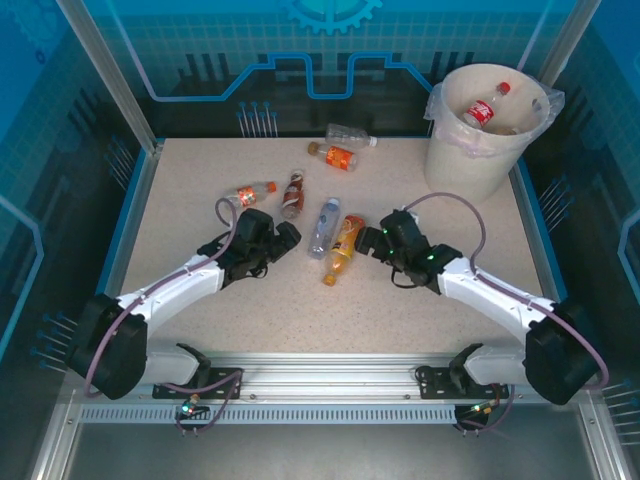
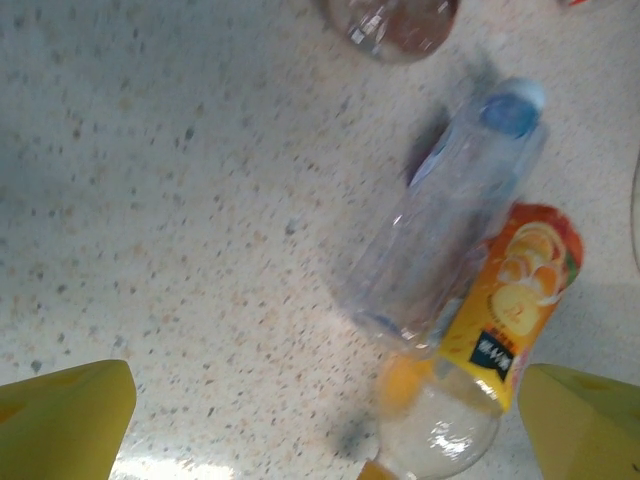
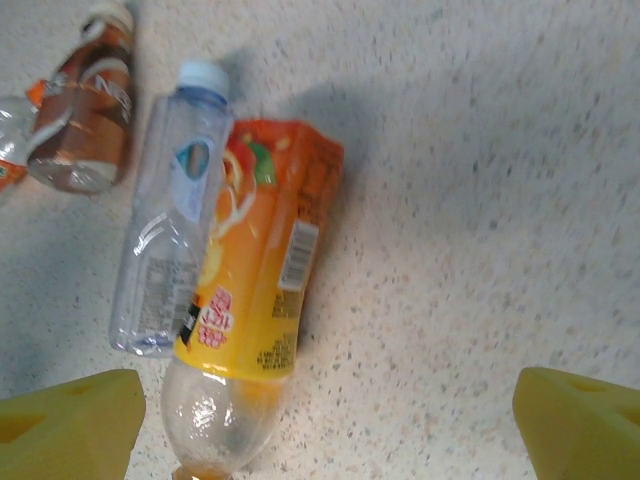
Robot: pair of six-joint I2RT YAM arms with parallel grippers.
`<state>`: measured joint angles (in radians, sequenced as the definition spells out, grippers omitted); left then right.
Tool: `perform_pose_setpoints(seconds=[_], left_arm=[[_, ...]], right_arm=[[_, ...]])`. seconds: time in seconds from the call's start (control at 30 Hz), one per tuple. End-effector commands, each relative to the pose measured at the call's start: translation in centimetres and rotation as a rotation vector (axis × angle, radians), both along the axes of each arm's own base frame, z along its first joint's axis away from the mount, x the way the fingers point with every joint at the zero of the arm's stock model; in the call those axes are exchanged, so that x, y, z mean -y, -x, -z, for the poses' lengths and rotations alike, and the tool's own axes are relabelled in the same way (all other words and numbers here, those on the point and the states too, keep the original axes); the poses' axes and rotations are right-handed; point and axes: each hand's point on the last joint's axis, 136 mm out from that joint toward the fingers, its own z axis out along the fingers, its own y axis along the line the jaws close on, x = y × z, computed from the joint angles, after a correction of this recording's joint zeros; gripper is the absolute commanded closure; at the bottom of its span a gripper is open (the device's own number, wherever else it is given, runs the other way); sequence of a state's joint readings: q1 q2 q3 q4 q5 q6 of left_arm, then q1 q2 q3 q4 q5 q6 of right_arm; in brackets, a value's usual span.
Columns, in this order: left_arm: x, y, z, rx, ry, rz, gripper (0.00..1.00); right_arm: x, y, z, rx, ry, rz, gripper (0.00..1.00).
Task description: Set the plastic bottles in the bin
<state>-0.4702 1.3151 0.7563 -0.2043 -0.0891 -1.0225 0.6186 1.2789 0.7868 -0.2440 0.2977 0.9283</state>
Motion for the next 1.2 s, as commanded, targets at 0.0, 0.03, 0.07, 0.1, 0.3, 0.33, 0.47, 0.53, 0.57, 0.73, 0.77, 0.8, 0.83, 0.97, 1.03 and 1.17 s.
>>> perform_pose_setpoints(seconds=[0.0, 0.03, 0.07, 0.1, 0.3, 0.33, 0.47, 0.53, 0.57, 0.73, 0.77, 0.8, 0.83, 0.97, 1.03, 1.17], left_arm=[[0.8, 0.0, -0.9, 0.029, 0.077, 0.017, 0.01], [0.8, 0.1, -0.8, 0.026, 0.075, 0.022, 0.01], [0.9, 0.2, -0.7, 0.025, 0.076, 0.026, 0.01], [1.0, 0.2, -0.7, 0.026, 0.078, 0.034, 0.01], [1.3, 0.1, -0.5, 0.017, 0.081, 0.045, 0.01], [1.3, 0.1, -0.5, 0.017, 0.082, 0.046, 0.01], [1.4, 0.1, -0.4, 0.013, 0.079, 0.051, 0.01], [1.3, 0.2, -0.3, 0.010, 0.072, 0.054, 0.01], [1.3, 0.2, -0.3, 0.009, 0.072, 0.055, 0.01], [1.4, 0.4, -0.2, 0.005, 0.072, 0.068, 0.01], [1.5, 0.4, -0.2, 0.005, 0.071, 0.070, 0.01], [1.5, 0.4, -0.2, 0.003, 0.069, 0.072, 0.01], [1.5, 0.3, -0.2, 0.004, 0.071, 0.073, 0.01], [1.8, 0.2, -0.1, 0.000, 0.074, 0.084, 0.01], [2.1, 0.1, -0.1, -0.002, 0.079, 0.096, 0.01], [3.0, 0.0, -0.2, -0.001, 0.076, 0.129, 0.01]], right_arm=[[-0.6, -0.7, 0.8, 0.022, -0.040, 0.098, 0.07], [-1.2, -0.8, 1.2, 0.016, -0.040, 0.083, 0.07], [-1.6, -0.9, 1.5, 0.008, -0.037, 0.076, 0.07], [-2.1, -0.9, 1.9, -0.002, -0.034, 0.066, 0.07], [-5.0, -1.8, 3.9, -0.068, 0.027, 0.032, 0.08], [-5.3, -1.9, 4.3, -0.075, 0.036, 0.032, 0.08], [-6.1, -2.0, 5.6, -0.101, 0.052, 0.025, 0.07], [-6.1, -2.1, 6.6, -0.114, 0.077, 0.029, 0.08], [-5.8, -2.2, 7.1, -0.120, 0.094, 0.036, 0.09], [-4.7, -2.1, 8.5, -0.157, 0.180, 0.034, 0.16], [-4.4, -2.1, 8.5, -0.153, 0.193, 0.037, 0.17], [-4.0, -2.1, 8.6, -0.144, 0.215, 0.038, 0.18], [-3.7, -2.2, 8.5, -0.135, 0.237, 0.033, 0.20], [-3.3, -3.3, 9.2, -0.141, 0.272, -0.054, 0.24], [-3.3, -4.0, 9.8, -0.157, 0.292, -0.125, 0.26], [-2.7, -5.1, 10.8, -0.189, 0.357, -0.201, 0.27]])
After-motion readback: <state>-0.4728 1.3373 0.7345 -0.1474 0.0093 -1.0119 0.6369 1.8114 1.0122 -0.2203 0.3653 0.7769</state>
